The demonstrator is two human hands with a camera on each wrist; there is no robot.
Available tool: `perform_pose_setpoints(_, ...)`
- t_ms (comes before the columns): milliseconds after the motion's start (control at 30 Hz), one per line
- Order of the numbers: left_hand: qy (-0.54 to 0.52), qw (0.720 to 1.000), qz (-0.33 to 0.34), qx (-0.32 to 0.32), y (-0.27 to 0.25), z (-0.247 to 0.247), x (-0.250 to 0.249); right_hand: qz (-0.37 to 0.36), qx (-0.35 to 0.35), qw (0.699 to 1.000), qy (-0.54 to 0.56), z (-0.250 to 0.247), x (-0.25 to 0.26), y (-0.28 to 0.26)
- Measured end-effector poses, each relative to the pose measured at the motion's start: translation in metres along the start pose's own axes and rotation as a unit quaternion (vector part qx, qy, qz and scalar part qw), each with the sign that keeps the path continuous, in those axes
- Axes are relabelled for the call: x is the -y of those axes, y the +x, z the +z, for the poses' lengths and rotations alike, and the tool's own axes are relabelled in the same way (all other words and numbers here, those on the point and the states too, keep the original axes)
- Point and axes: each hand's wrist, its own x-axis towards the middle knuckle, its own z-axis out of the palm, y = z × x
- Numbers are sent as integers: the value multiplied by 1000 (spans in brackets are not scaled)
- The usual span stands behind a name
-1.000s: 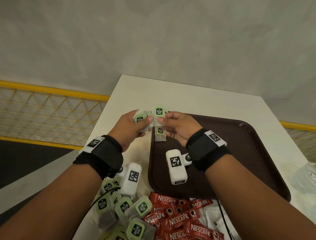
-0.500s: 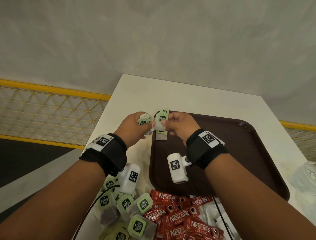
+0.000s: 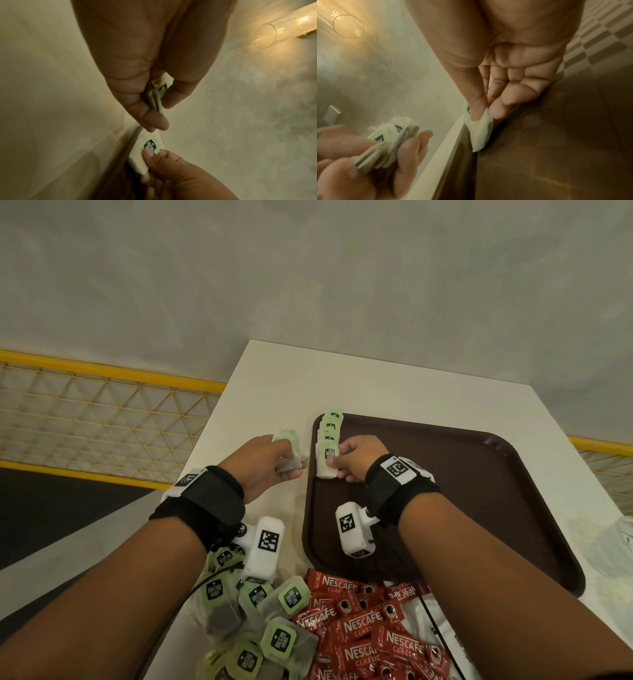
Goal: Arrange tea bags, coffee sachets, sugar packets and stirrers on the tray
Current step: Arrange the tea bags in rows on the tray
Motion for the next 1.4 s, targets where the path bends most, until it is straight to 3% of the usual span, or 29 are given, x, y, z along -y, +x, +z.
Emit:
perform_pose_setpoints(200,-79,996,-21,36,-4,-4,1,-4,-4,999,-35,3,1,6)
perform_pose_setpoints(400,-47,998,-9,45,-7,-3,2,-18,-31,997,-62,-1,2,2)
perform_pose_setpoints(533,-1,998,28,54,-7,-2,2,-79,-57,994,-51,-6,12,-11)
perform_pose_setpoints(700,52,993,81,72,-3,-1,3,-157,32,987,22,5,25,-27)
perform_pose_setpoints(833,68,988,111,78,-5,1,3,-188,-3,981,40,14,24,-23)
perform_pose_setpoints(933,74,987,115,87,-5,2,4,-171,-24,980,97,15,23,-22)
perform_pose_setpoints(1167,35,989,99,103,-6,0,4,-148,2,977,154,8,15,-20)
perform_pose_setpoints(1300,20,995,90,40,-2,-7,5,-92,3,970,227,1,2,-21)
perform_pose_setpoints(1400,35,996,82,15,-1,-11,7,-32,12,980,198,-4,-10,-22)
